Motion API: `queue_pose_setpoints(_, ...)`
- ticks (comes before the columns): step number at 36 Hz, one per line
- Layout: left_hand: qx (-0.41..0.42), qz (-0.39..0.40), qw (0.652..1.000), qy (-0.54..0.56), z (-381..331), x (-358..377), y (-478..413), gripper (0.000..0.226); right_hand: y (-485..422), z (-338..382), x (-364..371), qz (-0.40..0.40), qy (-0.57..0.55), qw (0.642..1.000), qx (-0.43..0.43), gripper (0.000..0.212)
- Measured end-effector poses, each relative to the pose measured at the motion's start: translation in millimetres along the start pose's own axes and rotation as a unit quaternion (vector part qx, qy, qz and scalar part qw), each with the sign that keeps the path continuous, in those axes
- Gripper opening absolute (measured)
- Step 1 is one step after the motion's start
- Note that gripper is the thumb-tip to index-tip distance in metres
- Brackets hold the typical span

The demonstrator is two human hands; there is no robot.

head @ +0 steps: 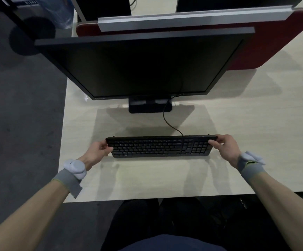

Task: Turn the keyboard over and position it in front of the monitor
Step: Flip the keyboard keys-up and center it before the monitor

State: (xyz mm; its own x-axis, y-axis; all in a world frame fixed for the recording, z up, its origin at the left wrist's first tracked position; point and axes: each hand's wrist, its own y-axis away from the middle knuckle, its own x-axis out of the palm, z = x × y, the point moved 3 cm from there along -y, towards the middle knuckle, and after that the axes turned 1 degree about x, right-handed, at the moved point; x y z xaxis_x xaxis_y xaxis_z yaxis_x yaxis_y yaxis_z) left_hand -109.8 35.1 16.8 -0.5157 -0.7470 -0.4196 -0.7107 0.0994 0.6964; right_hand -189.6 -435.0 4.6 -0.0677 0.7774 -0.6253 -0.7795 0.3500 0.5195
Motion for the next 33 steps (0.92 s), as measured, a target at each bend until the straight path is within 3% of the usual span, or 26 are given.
queue_pose_setpoints(10, -0.063, -0.068, 0.991, 0.098, 1, 10, -20, 0.035, -23, 7, 23, -0.053, -0.077, 0.99, 0.105, 0.022)
queue_pose_setpoints(14, -0.088, -0.114, 0.983, 0.111, 5, 13, -29, 0.047, -29, 11, 31, -0.032, -0.085, 0.987, 0.133, 0.049)
queue_pose_setpoints(17, -0.1, -0.124, 0.982, 0.103, 9, 16, -33, 0.044, -34, 12, 39, -0.019, -0.089, 0.983, 0.157, 0.054)
queue_pose_setpoints(33, -0.115, -0.154, 0.969, 0.157, 39, 26, -39, 0.052, -19, 15, 56, 0.01, -0.135, 0.974, 0.18, 0.075)
